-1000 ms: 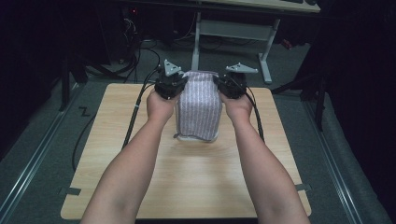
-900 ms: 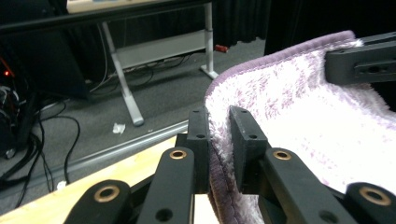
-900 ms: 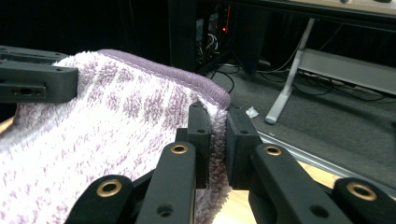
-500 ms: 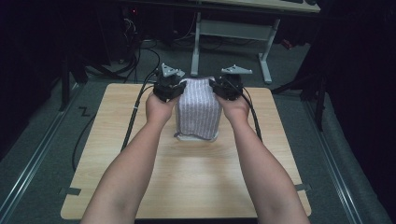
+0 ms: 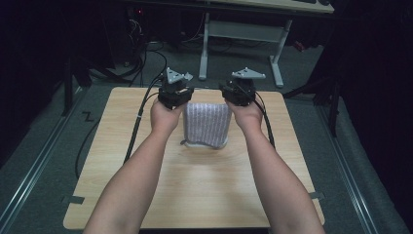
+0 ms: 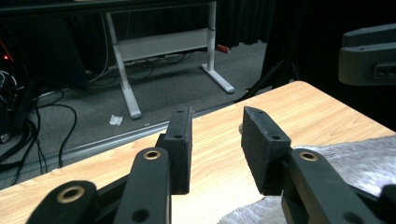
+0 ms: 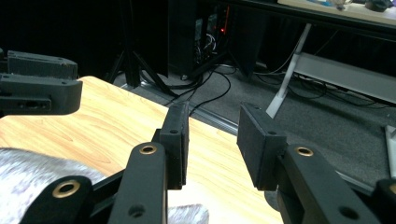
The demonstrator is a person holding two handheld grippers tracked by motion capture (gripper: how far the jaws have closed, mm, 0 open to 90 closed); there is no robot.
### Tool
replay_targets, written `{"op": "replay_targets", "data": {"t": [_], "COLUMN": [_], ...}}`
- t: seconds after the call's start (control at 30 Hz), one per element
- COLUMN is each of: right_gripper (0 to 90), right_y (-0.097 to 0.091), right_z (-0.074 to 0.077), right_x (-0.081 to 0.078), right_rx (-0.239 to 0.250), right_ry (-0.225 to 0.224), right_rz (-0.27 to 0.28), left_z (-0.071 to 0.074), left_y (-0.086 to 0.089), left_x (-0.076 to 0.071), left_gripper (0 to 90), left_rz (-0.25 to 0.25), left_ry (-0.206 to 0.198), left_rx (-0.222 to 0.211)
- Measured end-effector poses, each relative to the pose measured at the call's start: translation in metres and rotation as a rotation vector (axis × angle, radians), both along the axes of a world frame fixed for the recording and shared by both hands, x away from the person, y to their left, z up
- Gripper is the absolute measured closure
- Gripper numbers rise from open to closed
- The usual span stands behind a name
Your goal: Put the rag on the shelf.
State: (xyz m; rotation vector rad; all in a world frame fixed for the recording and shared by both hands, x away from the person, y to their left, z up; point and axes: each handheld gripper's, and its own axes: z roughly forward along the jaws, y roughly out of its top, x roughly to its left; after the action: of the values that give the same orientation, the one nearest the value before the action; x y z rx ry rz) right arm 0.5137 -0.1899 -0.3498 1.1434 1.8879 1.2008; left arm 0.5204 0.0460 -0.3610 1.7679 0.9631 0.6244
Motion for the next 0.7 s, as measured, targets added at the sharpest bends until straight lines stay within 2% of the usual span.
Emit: {"op": "replay_targets", "data": {"t": [0.13, 0.33, 0.37, 0.53, 0.57, 0.63, 0.7], "right_gripper": [63.4, 62.2, 61.8, 60.7, 60.2, 59.3, 58.3], "right_y": [-0.002, -0.010, -0.012, -0.017, -0.020, -0.022, -0.025], "right_z": [0.000, 0.002, 0.003, 0.003, 0.001, -0.001, -0.004], "right_x": [-0.007, -0.020, -0.023, -0.038, -0.046, -0.055, -0.065], "right_rx": [-0.010, 0.011, 0.008, -0.014, -0.013, -0.015, -0.014], "right_ry": [-0.003, -0.015, -0.018, -0.032, -0.039, -0.043, -0.045], "right_rz": [0.005, 0.010, 0.012, 0.010, 0.012, 0.017, 0.026], "left_z": [0.002, 0.003, 0.002, -0.003, -0.008, -0.011, -0.014], "left_y": [0.003, 0.015, 0.019, 0.030, 0.034, 0.038, 0.042], "left_x": [-0.005, -0.019, -0.025, -0.037, -0.040, -0.044, -0.050], "left_gripper": [63.3, 59.1, 58.6, 56.0, 54.9, 53.9, 53.0], "left_rz": [0.000, -0.013, -0.017, -0.019, -0.017, -0.020, -0.028], "left_ry": [-0.010, -0.016, -0.025, -0.028, -0.012, -0.005, 0.001], "left_rx": [-0.005, -0.039, -0.039, -0.039, -0.017, -0.007, -0.026]}}
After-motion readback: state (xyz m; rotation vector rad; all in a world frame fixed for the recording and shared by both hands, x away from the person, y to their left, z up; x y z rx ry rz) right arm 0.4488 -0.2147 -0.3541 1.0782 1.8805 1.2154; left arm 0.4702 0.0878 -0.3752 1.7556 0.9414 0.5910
